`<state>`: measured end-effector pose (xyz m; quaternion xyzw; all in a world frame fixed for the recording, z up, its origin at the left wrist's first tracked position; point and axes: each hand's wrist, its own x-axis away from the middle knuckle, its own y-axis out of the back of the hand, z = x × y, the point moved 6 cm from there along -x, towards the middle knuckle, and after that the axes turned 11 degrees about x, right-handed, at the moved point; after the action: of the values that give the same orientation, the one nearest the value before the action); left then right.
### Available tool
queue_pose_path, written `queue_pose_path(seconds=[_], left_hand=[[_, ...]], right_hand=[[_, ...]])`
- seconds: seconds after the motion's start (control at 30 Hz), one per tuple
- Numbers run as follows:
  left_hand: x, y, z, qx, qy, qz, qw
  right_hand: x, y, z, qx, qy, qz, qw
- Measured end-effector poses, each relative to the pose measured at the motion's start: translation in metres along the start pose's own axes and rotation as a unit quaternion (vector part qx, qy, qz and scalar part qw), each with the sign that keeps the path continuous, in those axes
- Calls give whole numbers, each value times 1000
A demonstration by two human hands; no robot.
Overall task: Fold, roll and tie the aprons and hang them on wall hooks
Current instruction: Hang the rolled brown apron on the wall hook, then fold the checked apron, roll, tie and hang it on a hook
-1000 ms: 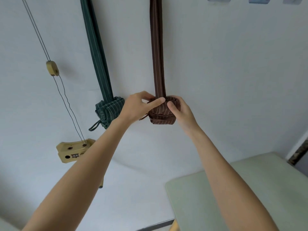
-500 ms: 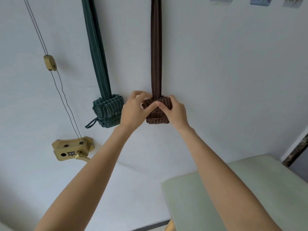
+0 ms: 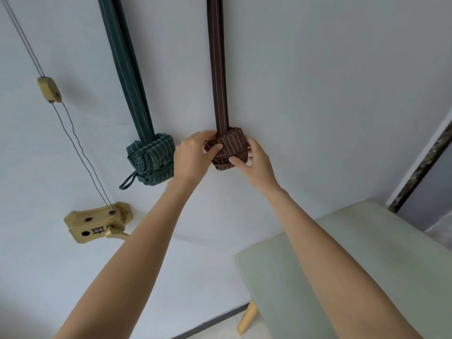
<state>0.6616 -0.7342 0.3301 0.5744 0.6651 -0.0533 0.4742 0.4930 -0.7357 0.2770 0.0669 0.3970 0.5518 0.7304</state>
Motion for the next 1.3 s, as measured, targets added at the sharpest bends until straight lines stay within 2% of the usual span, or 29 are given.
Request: queue_pose_path(seconds=[0.1, 0.17, 0.23, 0.27, 0.37, 0.43, 0.5, 0.6, 0.63, 0.7, 0.83, 0.9, 0.93, 1.13, 1.23, 1.3], left_hand=[[11, -2, -9, -42, -40, -27, 998], [23, 2, -22, -47, -86, -75, 992], [39, 4, -39, -11, -146, -111, 983], [50, -4, -50, 31, -173, -95, 980], [84, -28, -76, 146, -207, 6, 967], [117, -63, -94, 194, -196, 112, 955], [151, -99, -102, 200, -160, 195, 947], [221, -156, -122, 176, -93, 321, 926], [245, -175, -126, 149, -72, 376, 912], [305, -217, -148, 94, -70, 505, 855], [401, -263, -210, 87, -132, 646, 747], [441, -279, -257, 98, -167, 670, 717], [449, -283, -272, 107, -177, 669, 714], [569, -341, -450, 194, -165, 691, 677], [616, -365, -522, 232, -132, 709, 652], [645, -376, -561, 242, -126, 725, 633]], right_hand=[[17, 19, 7, 128, 44, -78, 988], [37, 40, 14, 207, 82, -146, 964], [57, 58, 20, 262, 108, -190, 940], [72, 69, 17, 283, 108, -197, 932], [110, 92, 17, 315, 121, -182, 924], [150, 111, -1, 317, 85, -122, 937], [193, 123, -25, 297, 15, -32, 954], [292, 146, -73, 289, -136, 69, 945], [324, 154, -86, 296, -175, 85, 935], [407, 181, -111, 305, -272, 88, 909], [551, 237, -124, 305, -404, 79, 859], [608, 278, -121, 321, -425, 65, 844], [623, 293, -119, 329, -427, 51, 841], [761, 456, -127, 397, -466, -23, 790], [810, 516, -142, 428, -486, -36, 761], [839, 545, -155, 406, -514, -63, 753]])
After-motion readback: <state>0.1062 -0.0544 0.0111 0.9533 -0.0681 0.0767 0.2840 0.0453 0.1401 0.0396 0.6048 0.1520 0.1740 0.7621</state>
